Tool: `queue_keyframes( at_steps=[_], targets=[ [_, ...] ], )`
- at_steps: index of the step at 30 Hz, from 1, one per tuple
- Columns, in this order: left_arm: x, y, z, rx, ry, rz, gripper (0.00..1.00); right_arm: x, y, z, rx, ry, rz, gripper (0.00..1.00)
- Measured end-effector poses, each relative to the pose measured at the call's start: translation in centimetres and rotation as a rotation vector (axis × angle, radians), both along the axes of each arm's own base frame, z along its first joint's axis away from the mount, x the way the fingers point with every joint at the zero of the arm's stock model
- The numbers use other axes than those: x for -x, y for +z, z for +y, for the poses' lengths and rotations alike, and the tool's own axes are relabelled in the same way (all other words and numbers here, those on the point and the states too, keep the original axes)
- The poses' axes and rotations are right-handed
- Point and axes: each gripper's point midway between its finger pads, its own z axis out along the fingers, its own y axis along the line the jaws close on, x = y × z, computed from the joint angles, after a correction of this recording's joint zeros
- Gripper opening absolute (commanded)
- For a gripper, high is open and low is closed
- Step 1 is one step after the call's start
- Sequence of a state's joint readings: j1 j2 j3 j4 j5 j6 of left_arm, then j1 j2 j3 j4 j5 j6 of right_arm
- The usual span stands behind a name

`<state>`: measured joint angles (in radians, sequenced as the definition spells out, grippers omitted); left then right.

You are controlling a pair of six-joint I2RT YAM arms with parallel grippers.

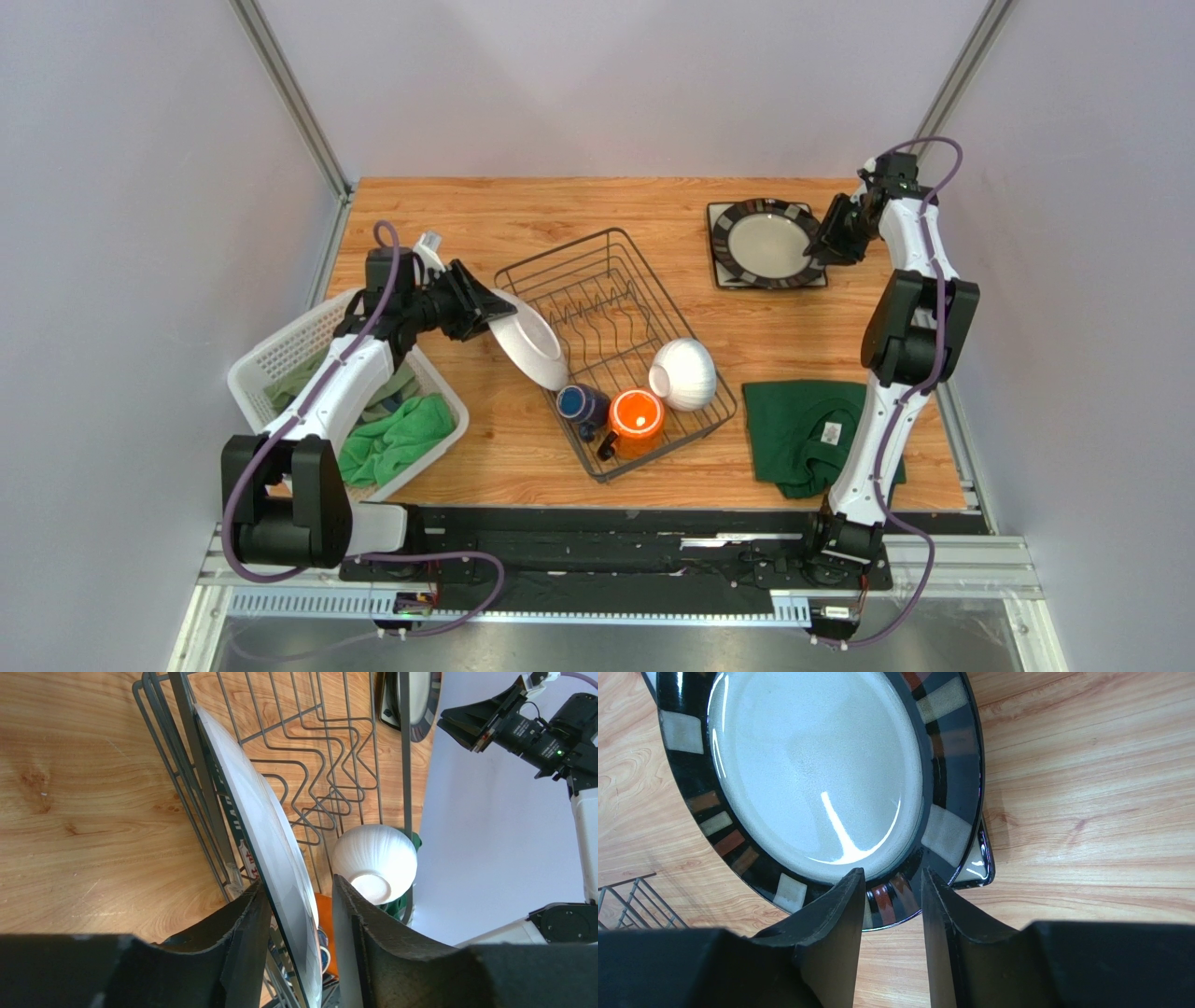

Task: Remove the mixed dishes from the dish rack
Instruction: Place the plate at the center of the board, then pick up the plate from the dish rack.

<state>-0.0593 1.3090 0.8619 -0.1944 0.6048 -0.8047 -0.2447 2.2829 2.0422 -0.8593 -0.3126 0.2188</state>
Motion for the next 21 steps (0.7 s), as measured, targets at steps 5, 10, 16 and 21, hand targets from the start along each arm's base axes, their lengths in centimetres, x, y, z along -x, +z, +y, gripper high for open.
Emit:
queue_keyframes(
  at_steps=[5, 10, 16, 21],
  targets=[
    [-0.1, 0.1, 0.0, 0.001, -0.001, -0.005, 0.33, 0.0, 0.5, 0.0, 0.003, 0.001, -0.009, 0.36],
    [-0.1, 0.2, -0.3, 0.025, -0.001, 0.007, 0.18, 0.3, 0.7, 0.1, 0.005, 0.005, -0.008, 0.35],
    [-0.2, 0.6, -0.4, 0.041, 0.002, 0.004, 0.04, 0.6, 0.9, 0.1, 0.006, 0.006, -0.008, 0.34],
    [-0.2, 0.6, -0.5, 0.051, 0.009, 0.012, 0.00, 0.7, 1.1, 0.1, 0.007, 0.006, -0.010, 0.33]
  ],
)
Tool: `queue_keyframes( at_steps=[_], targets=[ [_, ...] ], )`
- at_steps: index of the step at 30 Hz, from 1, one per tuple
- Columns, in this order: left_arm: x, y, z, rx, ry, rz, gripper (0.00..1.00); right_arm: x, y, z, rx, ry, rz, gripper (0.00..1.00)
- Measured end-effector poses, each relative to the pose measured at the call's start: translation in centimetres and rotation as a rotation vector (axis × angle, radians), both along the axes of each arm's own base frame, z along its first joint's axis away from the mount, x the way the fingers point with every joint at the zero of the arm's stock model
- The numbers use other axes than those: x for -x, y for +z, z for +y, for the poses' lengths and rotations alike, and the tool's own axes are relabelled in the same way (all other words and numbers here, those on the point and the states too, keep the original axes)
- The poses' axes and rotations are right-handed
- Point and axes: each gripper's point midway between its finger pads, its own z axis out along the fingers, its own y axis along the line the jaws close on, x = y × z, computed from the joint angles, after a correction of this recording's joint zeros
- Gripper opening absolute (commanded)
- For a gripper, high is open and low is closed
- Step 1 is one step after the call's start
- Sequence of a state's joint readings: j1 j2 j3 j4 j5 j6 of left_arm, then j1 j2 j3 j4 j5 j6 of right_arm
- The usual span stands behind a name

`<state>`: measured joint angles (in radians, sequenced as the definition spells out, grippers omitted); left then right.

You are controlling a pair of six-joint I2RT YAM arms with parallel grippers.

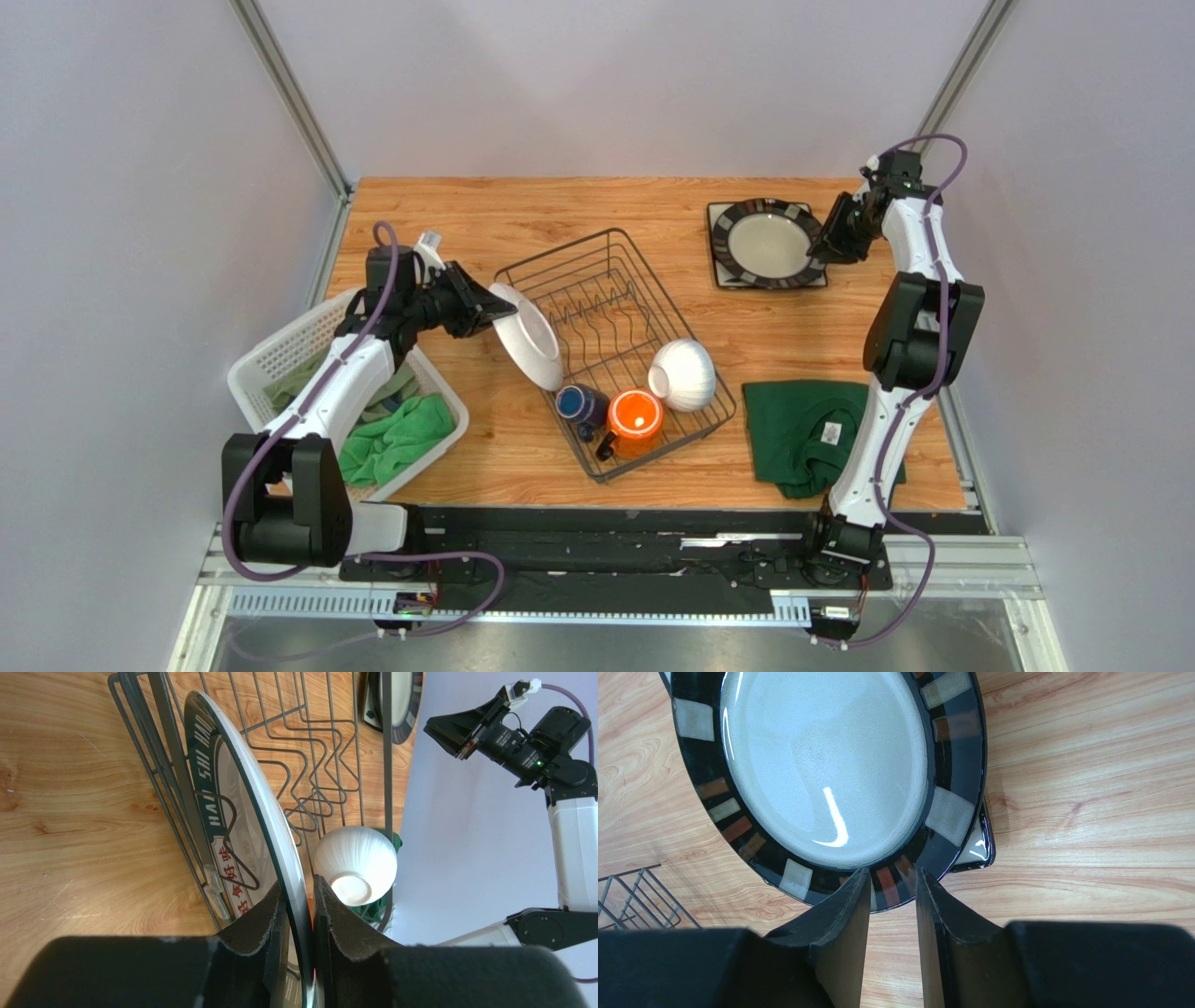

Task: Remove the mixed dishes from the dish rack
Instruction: Pick up the plate from the dish rack.

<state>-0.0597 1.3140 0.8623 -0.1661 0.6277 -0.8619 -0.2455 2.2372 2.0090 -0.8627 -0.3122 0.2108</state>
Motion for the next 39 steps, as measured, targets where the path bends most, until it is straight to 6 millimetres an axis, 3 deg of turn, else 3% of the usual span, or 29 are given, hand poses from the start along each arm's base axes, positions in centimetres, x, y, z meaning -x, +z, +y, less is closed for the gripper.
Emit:
queue_keyframes(
  at_steps=[28, 39],
  targets=[
    [2.3, 3.1, -0.4, 0.105, 0.049, -0.052, 0.00, 1.2, 0.1, 0.0, 0.013, 0.003, 0.015, 0.29],
    [3.5, 5.3, -0.4, 0.119, 0.040, -0.111, 0.00, 1.7, 2.6, 0.1, 0.032, 0.018, -0.023, 0.38]
  ],
)
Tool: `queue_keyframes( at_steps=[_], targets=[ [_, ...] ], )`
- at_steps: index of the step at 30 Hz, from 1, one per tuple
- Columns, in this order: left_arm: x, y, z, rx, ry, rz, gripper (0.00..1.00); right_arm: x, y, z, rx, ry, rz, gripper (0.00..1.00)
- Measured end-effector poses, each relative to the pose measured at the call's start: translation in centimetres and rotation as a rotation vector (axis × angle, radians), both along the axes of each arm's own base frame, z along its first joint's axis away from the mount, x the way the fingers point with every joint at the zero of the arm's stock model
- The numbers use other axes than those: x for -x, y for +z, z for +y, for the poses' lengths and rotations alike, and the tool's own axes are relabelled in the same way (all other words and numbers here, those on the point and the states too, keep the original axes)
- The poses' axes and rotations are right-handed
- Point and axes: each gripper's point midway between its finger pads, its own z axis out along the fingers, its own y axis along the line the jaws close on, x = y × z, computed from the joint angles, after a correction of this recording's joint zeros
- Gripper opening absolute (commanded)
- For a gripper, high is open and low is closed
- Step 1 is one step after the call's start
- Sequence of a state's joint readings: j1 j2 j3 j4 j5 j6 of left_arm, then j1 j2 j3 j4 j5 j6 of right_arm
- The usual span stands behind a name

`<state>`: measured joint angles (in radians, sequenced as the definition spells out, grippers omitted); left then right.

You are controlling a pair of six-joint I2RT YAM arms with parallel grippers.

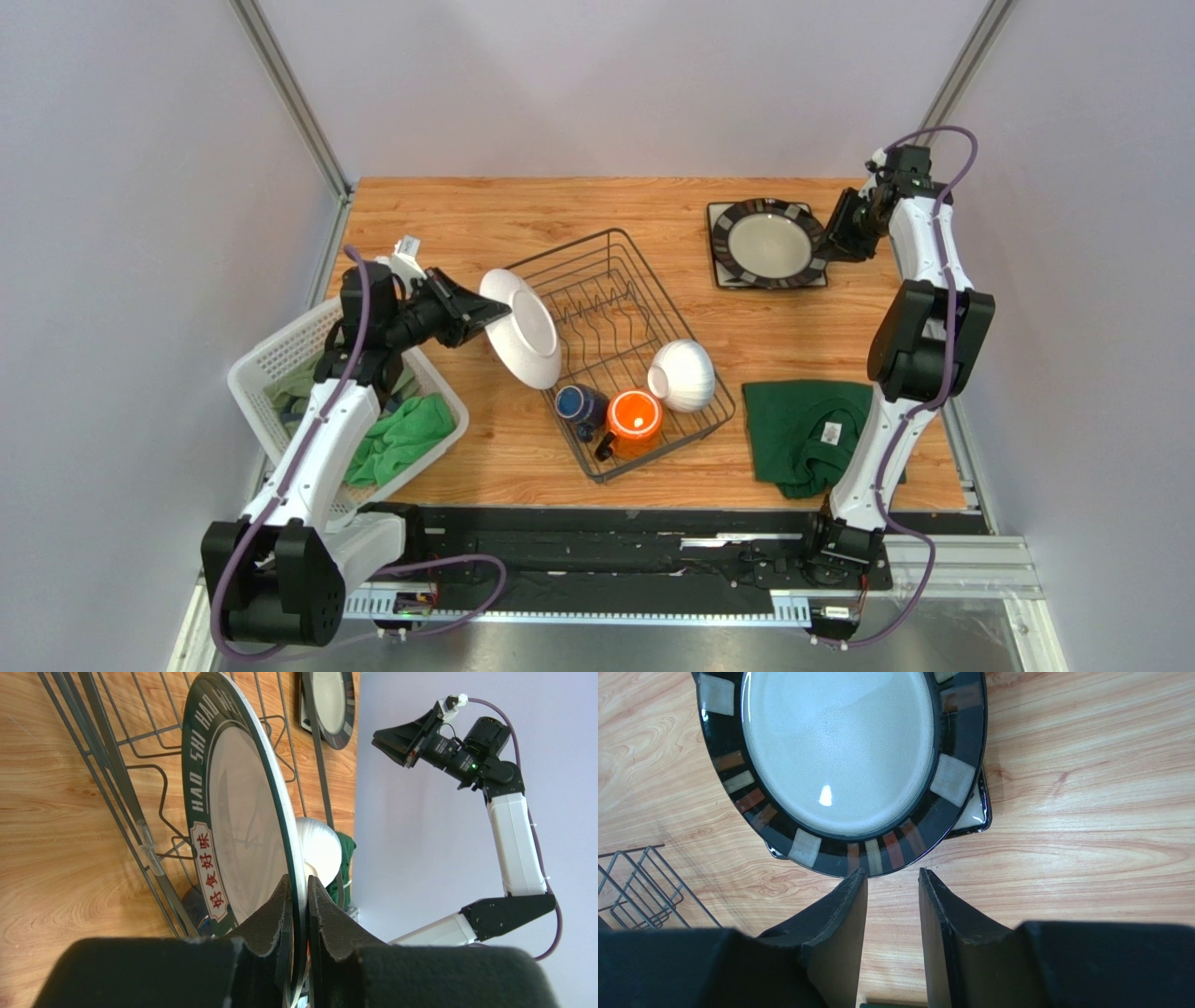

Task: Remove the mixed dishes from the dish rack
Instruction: Pick up the plate from the dish rack.

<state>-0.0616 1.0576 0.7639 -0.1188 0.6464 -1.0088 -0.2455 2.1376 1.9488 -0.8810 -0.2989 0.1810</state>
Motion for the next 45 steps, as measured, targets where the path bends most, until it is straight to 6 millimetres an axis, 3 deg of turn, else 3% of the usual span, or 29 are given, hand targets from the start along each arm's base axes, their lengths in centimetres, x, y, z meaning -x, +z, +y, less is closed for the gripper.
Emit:
queue_keyframes(
  at_steps=[11, 23, 31, 36, 39, 45],
  targets=[
    [1.0, 1.1, 0.0, -0.022, -0.031, -0.045, 0.00, 0.2, 2.3, 0.3, 0.013, 0.040, -0.052, 0.41],
    [2.3, 6.7, 0.5, -0.140, -0.066, -0.299, 0.00, 1.2, 8.5, 2.5, 0.021, 0.149, -0.196, 0.42],
    [2.9, 9.9, 0.5, -0.313, -0.155, -0.509, 0.00, 3.1, 13.8, 7.9, 0.040, 0.346, -0.336, 0.41],
    [4.0, 11.5, -0.9, -0.467, -0.257, -0.702, 0.00, 5.1, 16.5, 12.0, 0.013, 0.487, -0.396, 0.41],
    [4.8, 11.7, -1.8, -0.565, -0.318, -0.807, 0.00, 6.1, 17.7, 14.0, -0.053, 0.556, -0.419, 0.42],
    [5.6, 10.7, -3.5, -0.788, -0.436, -0.989, 0.00, 8.0, 20.2, 16.2, -0.201, 0.641, -0.447, 0.45]
  ],
)
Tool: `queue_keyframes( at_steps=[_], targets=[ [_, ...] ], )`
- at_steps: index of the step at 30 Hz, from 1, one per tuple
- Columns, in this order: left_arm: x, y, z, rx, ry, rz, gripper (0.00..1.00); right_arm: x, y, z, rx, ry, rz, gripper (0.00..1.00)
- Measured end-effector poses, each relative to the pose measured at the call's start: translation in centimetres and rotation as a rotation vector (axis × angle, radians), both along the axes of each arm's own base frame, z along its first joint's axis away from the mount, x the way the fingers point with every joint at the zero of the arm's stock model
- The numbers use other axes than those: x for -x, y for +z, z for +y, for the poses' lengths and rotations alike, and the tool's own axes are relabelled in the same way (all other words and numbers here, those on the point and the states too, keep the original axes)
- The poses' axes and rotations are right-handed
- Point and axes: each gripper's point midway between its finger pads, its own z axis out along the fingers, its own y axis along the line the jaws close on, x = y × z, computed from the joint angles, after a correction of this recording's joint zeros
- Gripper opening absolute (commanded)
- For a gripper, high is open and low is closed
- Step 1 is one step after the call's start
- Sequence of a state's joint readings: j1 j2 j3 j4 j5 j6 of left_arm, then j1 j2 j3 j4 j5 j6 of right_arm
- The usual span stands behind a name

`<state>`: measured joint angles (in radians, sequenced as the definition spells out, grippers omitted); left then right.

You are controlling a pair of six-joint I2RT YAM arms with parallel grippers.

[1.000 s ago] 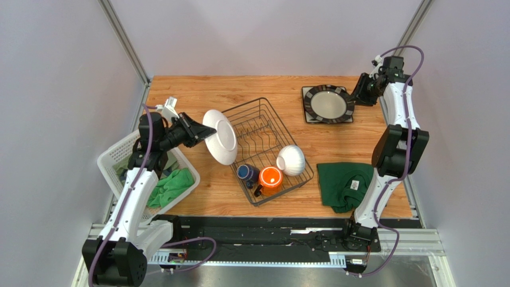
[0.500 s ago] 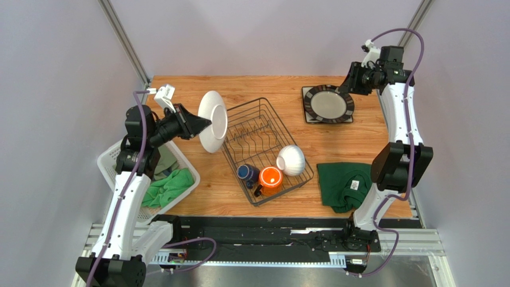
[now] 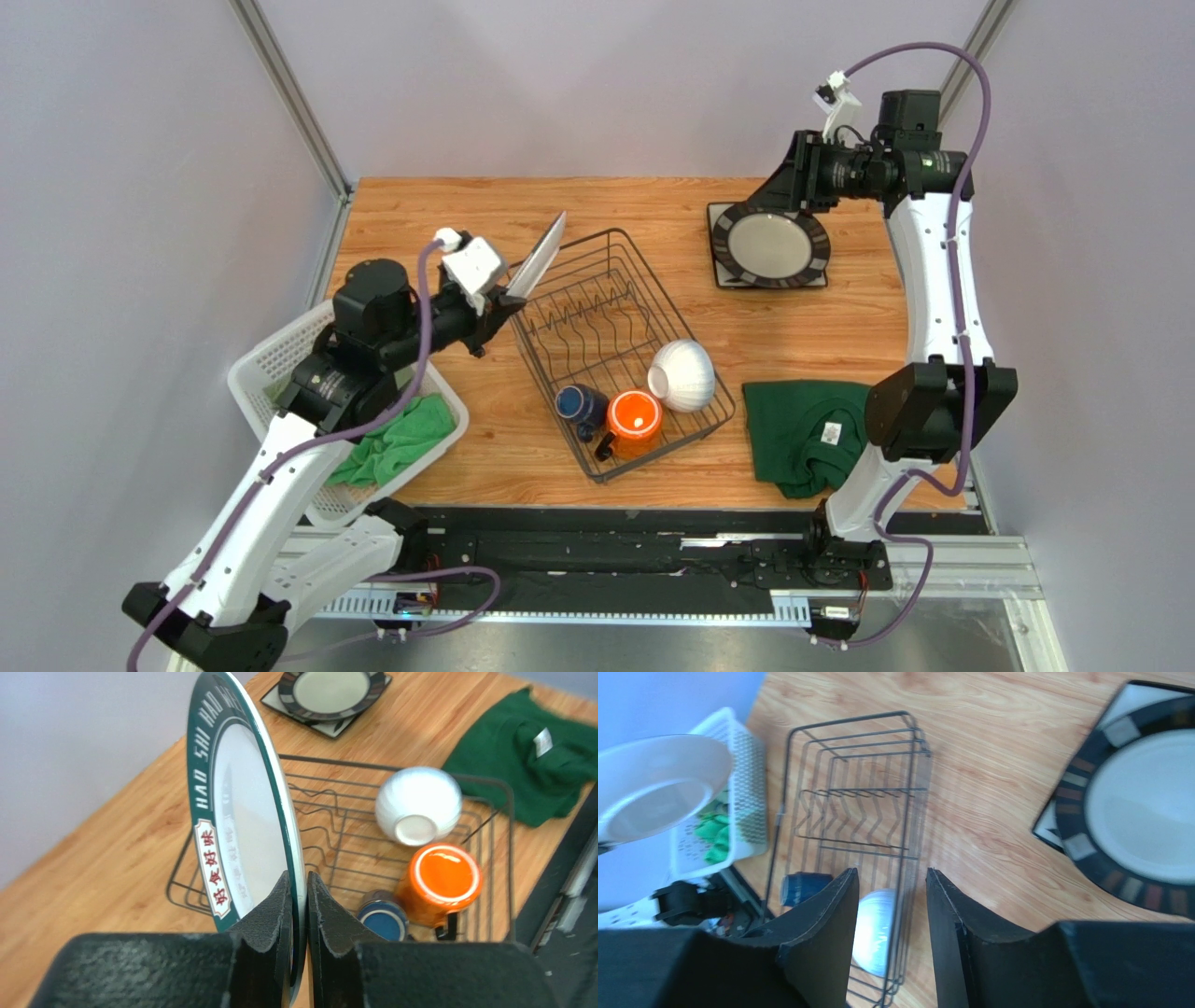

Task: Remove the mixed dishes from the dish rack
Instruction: Pick up the plate from the dish rack.

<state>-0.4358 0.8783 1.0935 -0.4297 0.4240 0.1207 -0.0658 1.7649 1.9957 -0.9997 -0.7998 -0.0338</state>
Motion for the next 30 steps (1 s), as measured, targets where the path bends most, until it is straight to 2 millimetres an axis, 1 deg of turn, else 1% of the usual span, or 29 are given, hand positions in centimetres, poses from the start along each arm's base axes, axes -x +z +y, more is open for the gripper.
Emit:
queue_keyframes(
  at_steps=[5, 6, 7, 8, 10, 14, 16, 18, 20, 25, 30],
  targets=[
    [0.1, -1.0, -1.6, -0.211, -0.036, -0.180, 0.00, 1.7, 3.2, 1.8, -0.088, 0.097, -0.018, 0.48],
    [0.0, -1.3, -1.9, -0.247, -0.041, -0.214, 0.00, 2.0, 3.7, 2.2, -0.099, 0.117, -0.026, 0.53],
    [-0.6, -1.6, -1.8, -0.298, -0.021, -0.259, 0.00, 2.3, 4.0, 2.6, -0.109, 0.134, -0.027, 0.55],
    [-0.2, -1.9, -2.7, -0.329, -0.046, -0.295, 0.00, 2.6, 4.2, 3.0, -0.119, 0.148, -0.023, 0.57],
    [-0.5, -3.0, -3.5, -0.413, -0.045, -0.368, 0.00, 3.2, 4.2, 4.0, -0.139, 0.181, -0.005, 0.59],
    [-1.1, -5.8, -5.2, -0.573, -0.053, -0.457, 0.00, 4.1, 4.1, 5.8, -0.174, 0.233, 0.038, 0.61],
    [-1.4, -6.6, -6.0, -0.630, -0.051, -0.505, 0.00, 4.4, 3.8, 6.7, -0.188, 0.257, 0.060, 0.63],
    [-1.6, -7.0, -6.5, -0.675, -0.044, -0.557, 0.00, 4.7, 3.5, 7.6, -0.199, 0.280, 0.085, 0.64],
    [-1.9, -6.9, -7.1, -0.706, -0.030, -0.613, 0.00, 4.9, 3.0, 8.4, -0.208, 0.299, 0.106, 0.65],
    [-2.5, -6.2, -8.3, -0.736, 0.005, -0.708, 0.00, 5.6, 1.1, 10.4, -0.221, 0.336, 0.183, 0.66],
    [-2.8, -5.4, -9.1, -0.743, 0.032, -0.761, 0.00, 5.5, -0.4, 12.1, -0.226, 0.367, 0.234, 0.66]
  ],
)
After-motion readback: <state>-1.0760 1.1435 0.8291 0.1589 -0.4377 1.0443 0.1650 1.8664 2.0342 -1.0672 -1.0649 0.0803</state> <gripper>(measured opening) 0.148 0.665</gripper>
